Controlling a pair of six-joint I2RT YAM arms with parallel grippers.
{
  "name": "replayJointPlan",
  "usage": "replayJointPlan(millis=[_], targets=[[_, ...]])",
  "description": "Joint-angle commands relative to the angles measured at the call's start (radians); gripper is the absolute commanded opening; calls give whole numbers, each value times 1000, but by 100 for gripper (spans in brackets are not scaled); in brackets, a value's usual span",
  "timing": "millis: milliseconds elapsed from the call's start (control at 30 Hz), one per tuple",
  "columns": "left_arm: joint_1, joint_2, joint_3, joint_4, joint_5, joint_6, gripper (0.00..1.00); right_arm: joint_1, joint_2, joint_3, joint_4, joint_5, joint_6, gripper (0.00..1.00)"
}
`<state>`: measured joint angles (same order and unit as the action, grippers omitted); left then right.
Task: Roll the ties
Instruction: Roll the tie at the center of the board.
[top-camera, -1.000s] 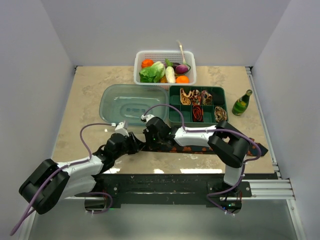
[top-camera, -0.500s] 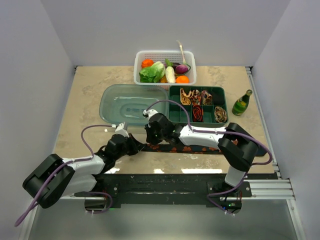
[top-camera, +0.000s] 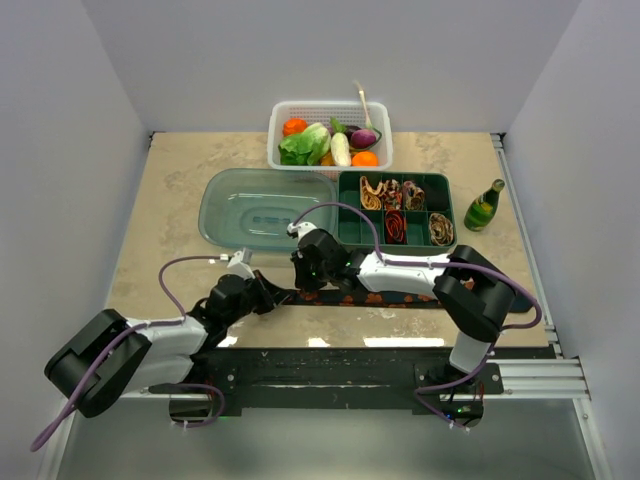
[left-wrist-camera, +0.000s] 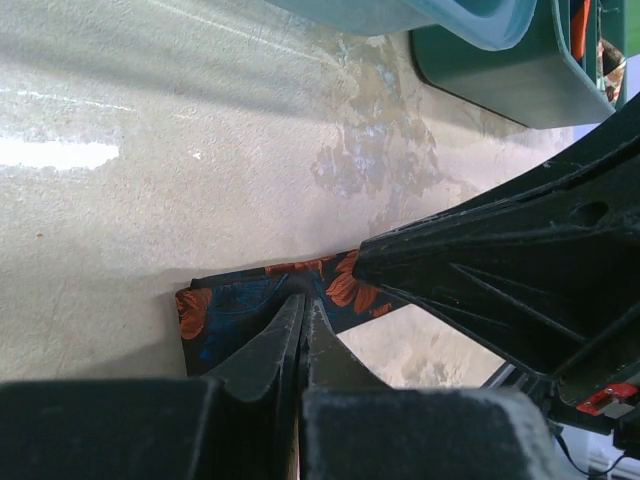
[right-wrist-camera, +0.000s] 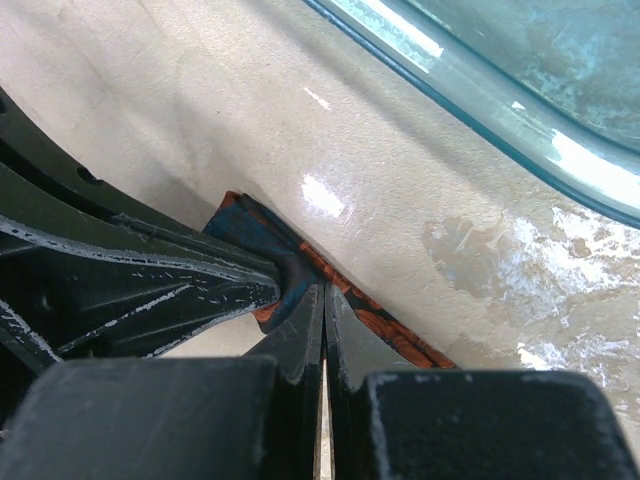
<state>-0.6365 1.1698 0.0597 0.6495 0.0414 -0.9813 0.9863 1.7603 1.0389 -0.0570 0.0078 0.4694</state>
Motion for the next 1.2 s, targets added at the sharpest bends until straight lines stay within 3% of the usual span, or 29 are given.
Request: replayJointPlan(millis=[0,300,633,767,833,1067,1167], targets=[[-5,16,5,64,0,-10,0,-3,-13,9,28,-5,-20,0],[-5,74,37,64,-3,-14,0,-1,60,13,52,-60,-23,0],[-5,25,58,0,-17,-4,0,-3,116,16,63,-81,-25,0],[-3,-70,110,-132,-40,19,22,-3,120,10,60,-71,-28,0],[-2,-140,143,-267,-90,42,27,-3,116,6,60,-66,-26,0],[49,-289,246,-612,-202,76,61,-1,113,-5,63,-68,-25,0],[93,-302,229,-648,-160,81,63,-2,113,-10,66,-71,-25,0]])
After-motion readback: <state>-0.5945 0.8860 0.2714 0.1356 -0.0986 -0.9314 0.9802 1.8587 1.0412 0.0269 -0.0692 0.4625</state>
